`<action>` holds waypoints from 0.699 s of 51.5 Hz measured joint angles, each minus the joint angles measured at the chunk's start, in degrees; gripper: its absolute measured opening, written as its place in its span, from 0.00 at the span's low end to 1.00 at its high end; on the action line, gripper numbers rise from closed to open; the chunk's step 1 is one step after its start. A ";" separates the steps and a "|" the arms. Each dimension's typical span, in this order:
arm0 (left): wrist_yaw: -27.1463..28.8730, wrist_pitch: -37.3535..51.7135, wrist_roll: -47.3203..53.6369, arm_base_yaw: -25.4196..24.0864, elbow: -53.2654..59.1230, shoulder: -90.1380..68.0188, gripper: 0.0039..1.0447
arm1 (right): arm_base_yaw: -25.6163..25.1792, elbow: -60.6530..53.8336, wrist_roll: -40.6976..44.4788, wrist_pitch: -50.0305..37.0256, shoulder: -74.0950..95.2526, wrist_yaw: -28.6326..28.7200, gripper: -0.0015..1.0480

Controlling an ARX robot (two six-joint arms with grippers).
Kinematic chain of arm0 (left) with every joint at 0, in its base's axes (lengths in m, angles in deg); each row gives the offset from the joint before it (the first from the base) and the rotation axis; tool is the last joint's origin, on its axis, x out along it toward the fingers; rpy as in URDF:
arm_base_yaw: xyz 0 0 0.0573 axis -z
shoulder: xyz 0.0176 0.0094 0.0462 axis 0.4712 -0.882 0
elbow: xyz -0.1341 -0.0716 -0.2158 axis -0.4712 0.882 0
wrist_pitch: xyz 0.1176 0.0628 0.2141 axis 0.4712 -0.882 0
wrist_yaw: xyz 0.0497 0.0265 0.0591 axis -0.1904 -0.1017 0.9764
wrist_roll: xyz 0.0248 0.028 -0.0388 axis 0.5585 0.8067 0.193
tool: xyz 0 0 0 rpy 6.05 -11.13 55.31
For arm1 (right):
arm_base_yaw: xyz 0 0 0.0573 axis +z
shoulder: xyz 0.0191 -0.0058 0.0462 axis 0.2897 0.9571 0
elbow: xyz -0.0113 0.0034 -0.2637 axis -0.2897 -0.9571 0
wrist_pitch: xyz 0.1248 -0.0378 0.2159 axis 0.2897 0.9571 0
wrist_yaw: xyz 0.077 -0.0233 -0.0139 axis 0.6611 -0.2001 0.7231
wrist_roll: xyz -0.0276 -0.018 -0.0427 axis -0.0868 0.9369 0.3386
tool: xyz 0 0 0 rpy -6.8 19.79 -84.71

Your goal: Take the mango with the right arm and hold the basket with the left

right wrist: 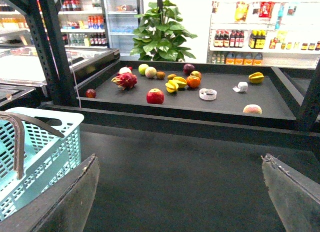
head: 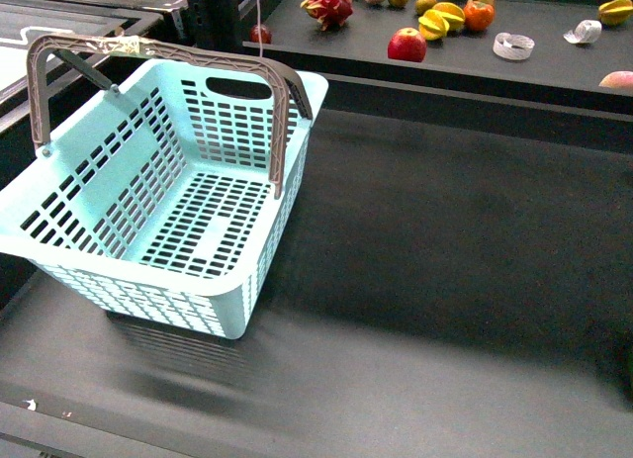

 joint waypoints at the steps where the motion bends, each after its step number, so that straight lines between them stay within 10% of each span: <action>1: 0.20 0.83 -0.59 0.00 -0.02 -1.33 0.95 | 0.00 0.00 0.00 0.00 0.00 0.02 0.92; 16: -2.73 21.20 -13.46 0.31 -8.09 -42.91 0.95 | 0.00 0.00 0.00 0.00 0.00 0.00 0.92; 36: -10.95 21.40 -30.05 0.42 -27.47 -73.29 0.95 | 0.00 0.00 0.00 0.00 0.00 0.00 0.92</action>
